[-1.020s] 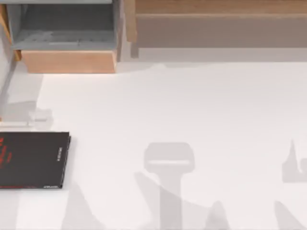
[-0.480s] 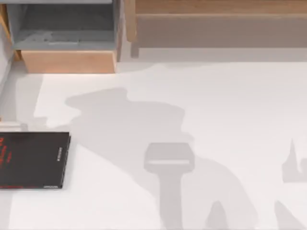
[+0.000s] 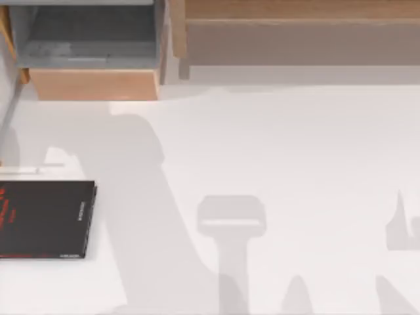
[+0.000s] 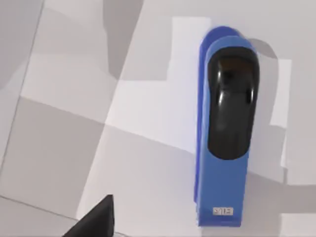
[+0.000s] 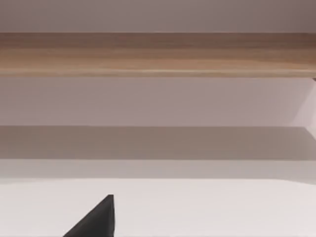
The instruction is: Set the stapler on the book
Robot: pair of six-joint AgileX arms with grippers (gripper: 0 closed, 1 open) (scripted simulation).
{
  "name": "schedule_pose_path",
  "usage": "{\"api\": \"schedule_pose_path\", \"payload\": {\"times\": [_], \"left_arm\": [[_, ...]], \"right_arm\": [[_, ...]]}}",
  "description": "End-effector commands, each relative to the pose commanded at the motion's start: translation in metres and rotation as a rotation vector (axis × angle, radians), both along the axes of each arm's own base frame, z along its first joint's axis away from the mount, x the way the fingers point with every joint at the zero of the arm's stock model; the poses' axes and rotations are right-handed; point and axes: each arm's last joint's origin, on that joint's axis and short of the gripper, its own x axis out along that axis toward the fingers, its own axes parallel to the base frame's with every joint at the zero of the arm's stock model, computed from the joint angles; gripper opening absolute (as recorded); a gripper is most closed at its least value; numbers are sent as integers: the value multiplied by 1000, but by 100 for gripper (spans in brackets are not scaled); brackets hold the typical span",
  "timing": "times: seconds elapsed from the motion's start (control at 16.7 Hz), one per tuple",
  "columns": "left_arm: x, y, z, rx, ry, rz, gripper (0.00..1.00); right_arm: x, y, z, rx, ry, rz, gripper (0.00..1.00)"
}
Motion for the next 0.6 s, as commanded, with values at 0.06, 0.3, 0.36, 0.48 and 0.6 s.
{"api": "schedule_pose_path", "payload": {"times": [0.06, 0.3, 0.36, 0.48, 0.6], "left_arm": [[4, 3, -10, -9, 20, 3, 100], [14, 6, -30, -26, 59, 2, 100], [14, 6, -31, -27, 60, 1, 100], [14, 6, -31, -27, 60, 1, 100], [15, 5, -32, -27, 62, -1, 100]], "right_arm": [[0, 0, 0, 0, 0, 0, 100], [0, 0, 0, 0, 0, 0, 100], [0, 0, 0, 0, 0, 0, 100], [0, 0, 0, 0, 0, 0, 100], [0, 0, 0, 0, 0, 0, 100]]}}
